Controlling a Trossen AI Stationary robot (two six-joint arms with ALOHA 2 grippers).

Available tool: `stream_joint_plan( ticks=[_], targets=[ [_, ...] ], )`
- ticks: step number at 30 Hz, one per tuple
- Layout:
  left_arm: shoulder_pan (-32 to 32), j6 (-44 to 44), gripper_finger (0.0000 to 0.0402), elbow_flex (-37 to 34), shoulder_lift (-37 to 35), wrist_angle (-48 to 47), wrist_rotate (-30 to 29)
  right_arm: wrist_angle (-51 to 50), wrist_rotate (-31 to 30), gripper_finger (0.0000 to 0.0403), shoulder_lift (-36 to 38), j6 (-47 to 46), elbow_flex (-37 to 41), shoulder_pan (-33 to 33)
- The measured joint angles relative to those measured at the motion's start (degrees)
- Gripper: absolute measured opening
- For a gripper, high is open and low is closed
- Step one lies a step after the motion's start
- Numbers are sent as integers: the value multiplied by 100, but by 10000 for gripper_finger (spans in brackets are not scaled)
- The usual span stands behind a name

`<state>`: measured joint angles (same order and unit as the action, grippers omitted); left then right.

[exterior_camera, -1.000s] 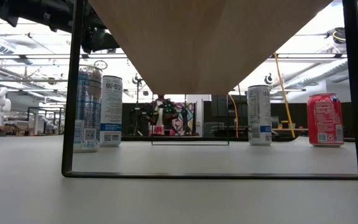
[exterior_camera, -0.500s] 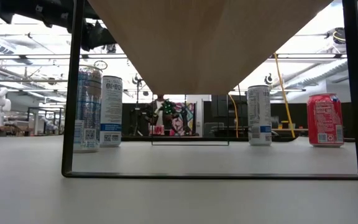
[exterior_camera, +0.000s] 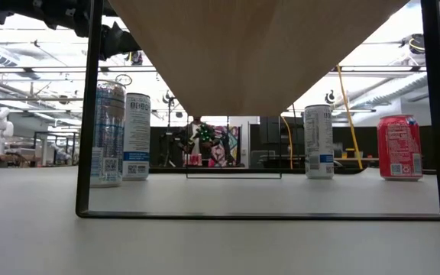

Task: Place canned beverage on shelf
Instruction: Put the top right orange soda can on the shelf aligned with the other blue soda can

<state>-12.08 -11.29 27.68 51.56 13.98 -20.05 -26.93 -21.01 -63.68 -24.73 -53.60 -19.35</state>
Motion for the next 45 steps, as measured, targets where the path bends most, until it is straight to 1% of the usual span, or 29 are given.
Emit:
stream_joint_plan(
  ticks=[3, 8, 11, 15, 17, 21, 24, 30, 35, 38, 41, 45],
  targets=[
    [2, -26, 361, 0, 76, -8, 0, -994, -16, 279, 65, -398, -384, 10],
    [4, 44, 361, 0, 217, 60, -36, -2490, -16, 279, 20, -584, -1055, 97],
    [4, 112, 361, 0, 256, 118, -55, -3177, -20, 279, 8, -612, -1327, 225],
    [4, 116, 361, 0, 259, 83, -94, -3814, -29, 279, 8, -427, -1470, 528],
    [4, 119, 361, 1, 259, 29, -113, -4193, -179, 279, 6, -282, -1476, 708],
    [4, 212, 361, 0, 259, -5, -127, -4865, -664, 279, 2, -157, -1480, 1209],
    [4, 308, 361, 0, 259, -6, -127, -5015, -703, 279, -31, -110, -1480, 1684],
    [4, 301, 361, 0, 259, -5, -151, -5195, -396, 282, -75, 520, -1480, 2557],
    [4, 261, 361, 0, 259, 0, -151, -5233, 218, 302, -10, 1016, -1366, 3196],
    [4, 258, 361, 0, 257, 0, -151, -5223, 322, 318, 13, 1217, -1181, 3491],
    [4, 258, 361, 0, 257, 10, -151, -5229, 341, 331, 11, 1264, -912, 3752],
    [4, 264, 361, 0, 255, 96, -151, -5090, 531, 340, -7, 1053, -683, 4138]
  ],
)
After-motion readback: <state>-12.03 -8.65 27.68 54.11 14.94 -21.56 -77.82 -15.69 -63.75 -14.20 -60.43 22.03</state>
